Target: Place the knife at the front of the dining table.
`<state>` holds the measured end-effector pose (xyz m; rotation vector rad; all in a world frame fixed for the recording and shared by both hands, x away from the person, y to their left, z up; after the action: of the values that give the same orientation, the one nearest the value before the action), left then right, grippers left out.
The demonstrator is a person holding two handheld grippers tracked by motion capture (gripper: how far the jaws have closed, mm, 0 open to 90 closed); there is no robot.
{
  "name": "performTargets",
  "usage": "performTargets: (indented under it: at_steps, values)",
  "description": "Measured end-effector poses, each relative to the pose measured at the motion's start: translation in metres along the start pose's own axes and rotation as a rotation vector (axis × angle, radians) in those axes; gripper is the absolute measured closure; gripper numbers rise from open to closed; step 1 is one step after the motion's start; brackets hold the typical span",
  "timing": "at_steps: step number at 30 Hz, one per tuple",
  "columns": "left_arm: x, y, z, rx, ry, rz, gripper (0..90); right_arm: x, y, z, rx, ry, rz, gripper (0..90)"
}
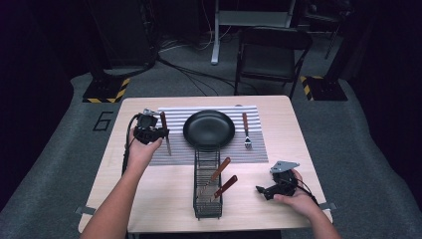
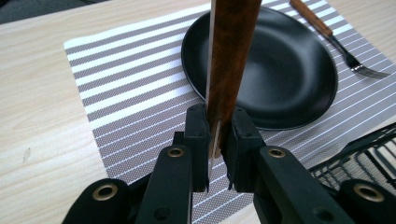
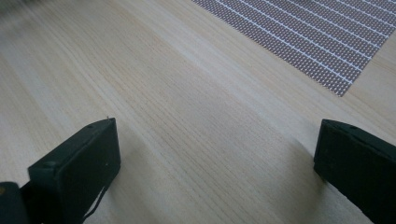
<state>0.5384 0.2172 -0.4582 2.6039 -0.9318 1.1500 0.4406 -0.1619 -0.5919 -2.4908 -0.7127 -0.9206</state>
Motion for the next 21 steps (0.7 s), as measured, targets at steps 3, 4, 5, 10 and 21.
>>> performTargets:
  at_steps: [3, 4, 5, 10, 21]
  values:
    - [-0.003, -0.002, 0.005, -0.001, -0.008, -0.005, 80.3, 0.0, 0.0, 0.0, 0.0, 0.0, 0.0, 0.0]
    - [-0.005, -0.004, 0.009, 0.005, -0.013, -0.012, 80.3, 0.0, 0.0, 0.0, 0.0, 0.0, 0.0, 0.0]
    - [-0.005, -0.004, 0.009, 0.005, -0.013, -0.012, 80.3, 0.0, 0.0, 0.0, 0.0, 0.0, 0.0, 0.0]
    - [-0.002, -0.005, 0.014, 0.01, 0.006, -0.013, 80.3, 0.0, 0.0, 0.0, 0.0, 0.001, 0.0, 0.0]
    - [0.001, -0.017, 0.03, -0.004, 0.045, -0.078, 80.3, 0.0, 0.0, 0.0, 0.0, 0.0, 0.001, 0.0]
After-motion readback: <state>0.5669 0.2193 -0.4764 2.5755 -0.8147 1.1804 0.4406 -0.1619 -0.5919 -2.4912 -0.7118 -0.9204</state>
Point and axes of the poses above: each handheld gripper's, and its own axes: z roughly forward along the jaws, x roughly out of its top, y roughly to its right, the point moved 9 cm from there along z, roughly forward along the jaws, and after that the axes turned 15 degrees about z, right-handed, at the moved point
